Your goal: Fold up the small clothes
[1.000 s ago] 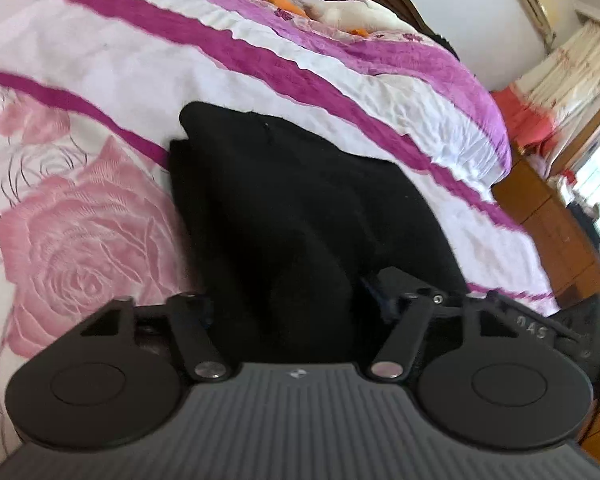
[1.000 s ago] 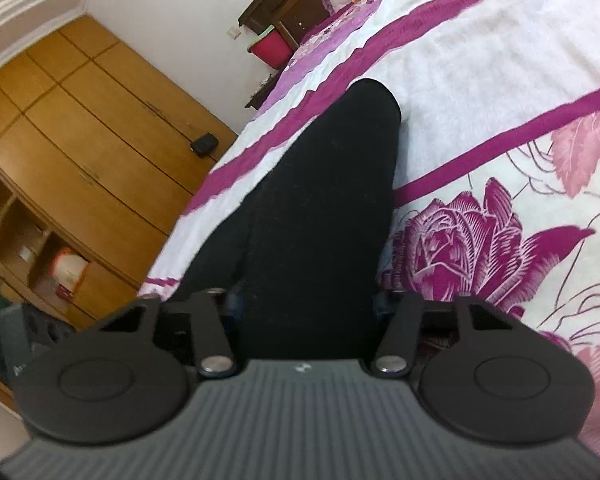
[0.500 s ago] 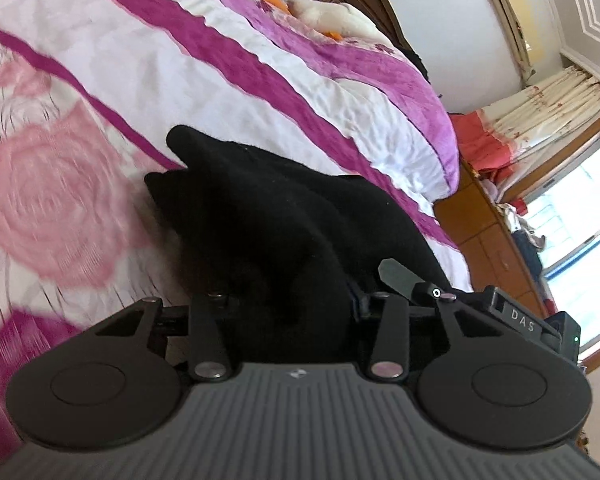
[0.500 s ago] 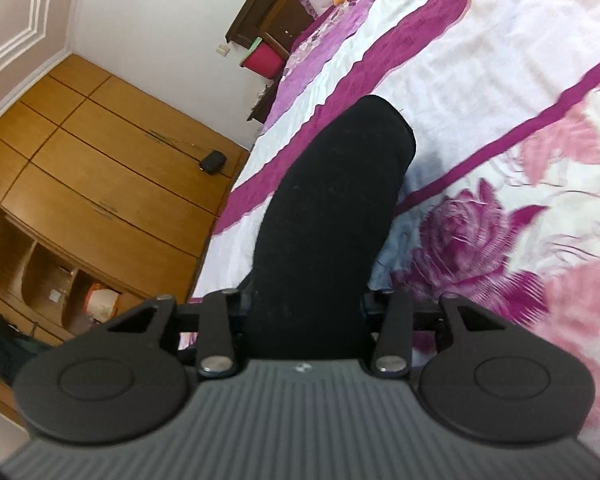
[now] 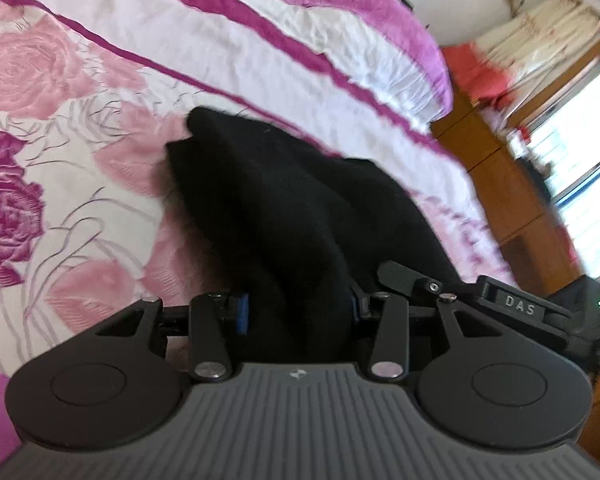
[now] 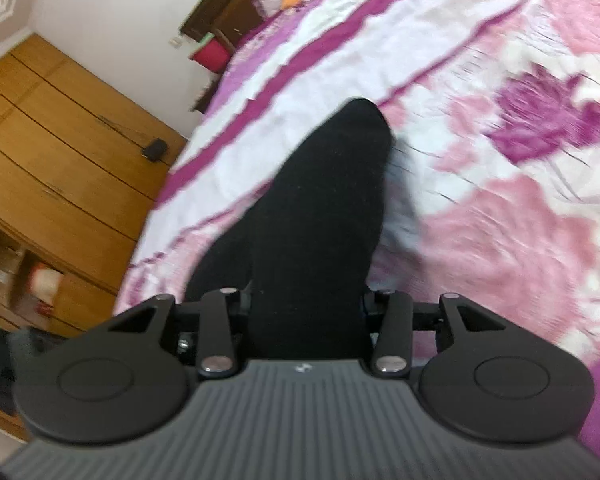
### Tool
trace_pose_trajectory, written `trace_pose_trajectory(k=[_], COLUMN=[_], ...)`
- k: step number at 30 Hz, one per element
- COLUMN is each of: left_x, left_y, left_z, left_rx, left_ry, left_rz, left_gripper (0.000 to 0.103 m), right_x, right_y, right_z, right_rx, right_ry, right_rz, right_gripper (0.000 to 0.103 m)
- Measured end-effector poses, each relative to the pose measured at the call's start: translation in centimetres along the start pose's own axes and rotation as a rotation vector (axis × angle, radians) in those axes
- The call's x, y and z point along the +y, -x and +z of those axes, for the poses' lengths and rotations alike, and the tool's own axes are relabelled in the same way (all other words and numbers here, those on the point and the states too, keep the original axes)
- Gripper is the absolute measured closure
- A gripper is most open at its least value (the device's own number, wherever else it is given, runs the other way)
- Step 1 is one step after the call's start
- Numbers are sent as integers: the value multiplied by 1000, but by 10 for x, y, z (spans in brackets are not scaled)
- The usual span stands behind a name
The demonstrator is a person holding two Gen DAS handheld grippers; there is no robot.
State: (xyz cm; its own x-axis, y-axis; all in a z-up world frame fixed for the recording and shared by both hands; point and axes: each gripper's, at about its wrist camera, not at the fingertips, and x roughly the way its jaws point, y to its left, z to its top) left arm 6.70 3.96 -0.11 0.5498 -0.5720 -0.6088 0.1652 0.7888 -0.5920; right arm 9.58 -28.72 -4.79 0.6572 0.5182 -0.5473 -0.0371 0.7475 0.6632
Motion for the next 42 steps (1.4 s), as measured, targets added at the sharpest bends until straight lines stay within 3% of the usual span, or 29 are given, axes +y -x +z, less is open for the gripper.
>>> trace_pose_trajectory(k=[5, 11, 17, 20, 30, 37, 42], left_x=[-2, -12, -19, -22, -58, -78, -84], left_y=[1, 20, 23, 23, 63, 89, 102], left_z=[-14, -22, -35, -39, -56, -81, -99], left_rx=[-14, -65, -81, -90, -135, -154, -177], left_ry=[-78, -149, -258, -260, -306, -288, -259], left_rz=[99, 177, 327, 347, 399, 432, 468], left_gripper=[49, 43, 27, 26, 26, 10, 6], right_x=[-8, -7, -21, -26, 14, 45, 54], right_y=[-2, 23, 35, 37, 83, 116, 123], right_z=[-23, -29, -44, -48, -56, -81, -106], right_rx=[-63, -93, -98, -101, -184, -192, -208], right_ry=[78, 132, 183, 156, 260, 363, 399], right_rz=[-15, -39, -80, -75, -76, -110, -129], right_gripper=[50, 48, 48, 49, 48, 44, 39])
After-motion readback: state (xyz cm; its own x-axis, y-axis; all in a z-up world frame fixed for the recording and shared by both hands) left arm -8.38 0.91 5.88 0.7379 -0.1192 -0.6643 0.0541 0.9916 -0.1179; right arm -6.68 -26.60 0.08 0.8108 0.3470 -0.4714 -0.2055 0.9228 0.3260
